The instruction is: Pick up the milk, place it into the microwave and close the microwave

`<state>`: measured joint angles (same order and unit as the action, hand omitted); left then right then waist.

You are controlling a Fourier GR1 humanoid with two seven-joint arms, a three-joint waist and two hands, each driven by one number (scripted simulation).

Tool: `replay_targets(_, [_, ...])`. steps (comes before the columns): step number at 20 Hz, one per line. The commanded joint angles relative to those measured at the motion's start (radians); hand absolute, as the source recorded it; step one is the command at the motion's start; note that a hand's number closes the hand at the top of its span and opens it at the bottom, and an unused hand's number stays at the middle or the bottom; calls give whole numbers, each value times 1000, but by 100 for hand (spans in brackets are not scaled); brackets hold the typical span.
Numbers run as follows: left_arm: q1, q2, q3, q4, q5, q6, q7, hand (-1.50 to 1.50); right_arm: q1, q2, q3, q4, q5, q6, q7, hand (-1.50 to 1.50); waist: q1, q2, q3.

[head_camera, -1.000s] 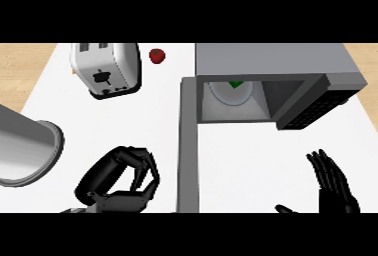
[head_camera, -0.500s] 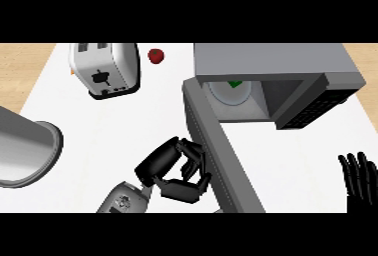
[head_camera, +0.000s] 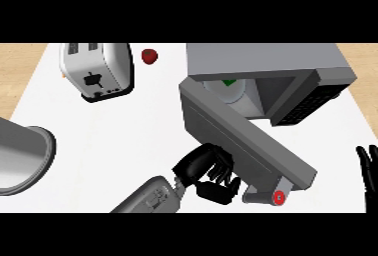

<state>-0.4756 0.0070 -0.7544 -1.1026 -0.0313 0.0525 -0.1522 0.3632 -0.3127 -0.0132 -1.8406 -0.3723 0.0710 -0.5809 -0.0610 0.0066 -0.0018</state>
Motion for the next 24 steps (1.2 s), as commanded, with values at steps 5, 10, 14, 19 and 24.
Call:
replay_targets(5, [-144, -7, -153, 76, 276, 172, -16, -150, -19, -55, 23, -135, -52, 65, 91, -150, -79, 12, -3])
replay_targets(10, [-238, -7, -121, 66, 388, 206, -94, 150, -113, -81, 36, -156, -68, 85, 128, -150, -123, 32, -5])
replay_targets(14, [-324, -7, -113, 84, 452, 239, -110, 150, -123, -102, 50, -196, -79, 109, 150, -150, -174, 34, -4])
replay_targets(19, [-406, -7, -92, 144, 523, 274, -118, 150, -146, -125, 20, -223, -107, 114, 167, -150, -223, 45, -2])
replay_targets(24, [-481, -7, -79, 195, 579, 293, -130, 150, -154, -146, 25, -244, -155, 133, 213, -150, -260, 57, 0])
